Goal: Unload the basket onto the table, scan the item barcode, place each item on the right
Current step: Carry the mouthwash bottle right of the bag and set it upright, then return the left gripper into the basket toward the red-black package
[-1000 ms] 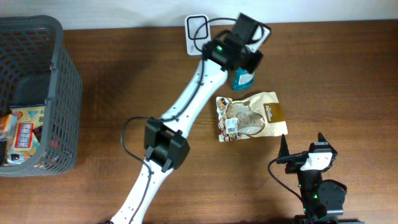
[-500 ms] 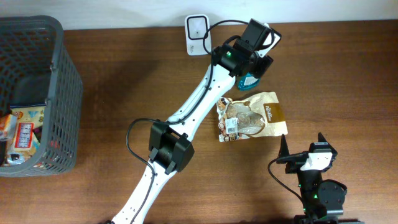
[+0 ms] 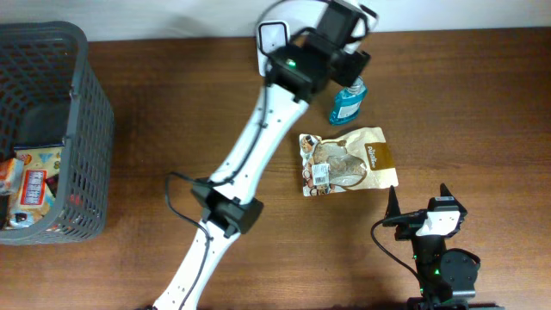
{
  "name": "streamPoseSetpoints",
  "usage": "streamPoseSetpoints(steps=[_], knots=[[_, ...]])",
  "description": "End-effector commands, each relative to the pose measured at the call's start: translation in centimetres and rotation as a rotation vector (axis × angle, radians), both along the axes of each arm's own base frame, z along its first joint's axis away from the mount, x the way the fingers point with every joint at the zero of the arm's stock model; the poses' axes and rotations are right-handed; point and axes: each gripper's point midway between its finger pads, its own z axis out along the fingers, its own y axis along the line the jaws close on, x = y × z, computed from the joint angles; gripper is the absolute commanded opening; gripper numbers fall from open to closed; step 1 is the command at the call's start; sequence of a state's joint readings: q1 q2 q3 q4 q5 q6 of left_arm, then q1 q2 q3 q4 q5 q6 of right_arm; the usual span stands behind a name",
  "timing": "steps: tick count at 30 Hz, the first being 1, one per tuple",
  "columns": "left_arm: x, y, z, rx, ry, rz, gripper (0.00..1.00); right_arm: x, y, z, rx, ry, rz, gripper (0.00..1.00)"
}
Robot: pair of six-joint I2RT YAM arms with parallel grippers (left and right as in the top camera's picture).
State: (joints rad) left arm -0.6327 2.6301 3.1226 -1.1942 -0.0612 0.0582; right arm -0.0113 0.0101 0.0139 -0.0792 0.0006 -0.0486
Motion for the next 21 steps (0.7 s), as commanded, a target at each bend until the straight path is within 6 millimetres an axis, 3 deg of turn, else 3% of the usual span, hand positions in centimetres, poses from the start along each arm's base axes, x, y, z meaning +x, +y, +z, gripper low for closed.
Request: streamPoseSetpoints(steps=[1,4,7,11,14,16,21], knots=[[0.7,7.0,4.5,0.0,-0.019,0.135,0.79,0.0,0.0,-0.3,0.0,0.005,-0.002,0.98],[-0.3,11.5,7.4,0.002,-0.016,0.194,0.82,0.0,0.0,-0.3,0.0,0.005,-0.002,0.98],[-1.9,16.3,10.1,0.008,-0.008,0.261,0.98,0.0,0.0,-0.3,0.0,0.005,-0.002,0.98],[-3.8,23.8,13.6,-0.006,-0.016,0.395,0.99,0.0,0.0,-0.3,0.0,0.005,-0.002,0.98],[-5.9,32.8,16.7,-0.081,-0.038,0.621,0.99,0.0,0.0,-0.3,0.0,0.005,-0.002,0.98],[-7.3,38.2,17.7,-0.111,-0.044,0.762,0.99,0.0,0.0,-0.3,0.0,0.005,-0.002,0.98],[-10.6,50.3,16.9,-0.155,-0.007,1.098,0.99,0.0,0.0,-0.3,0.0,0.005,-0.002,0.98]])
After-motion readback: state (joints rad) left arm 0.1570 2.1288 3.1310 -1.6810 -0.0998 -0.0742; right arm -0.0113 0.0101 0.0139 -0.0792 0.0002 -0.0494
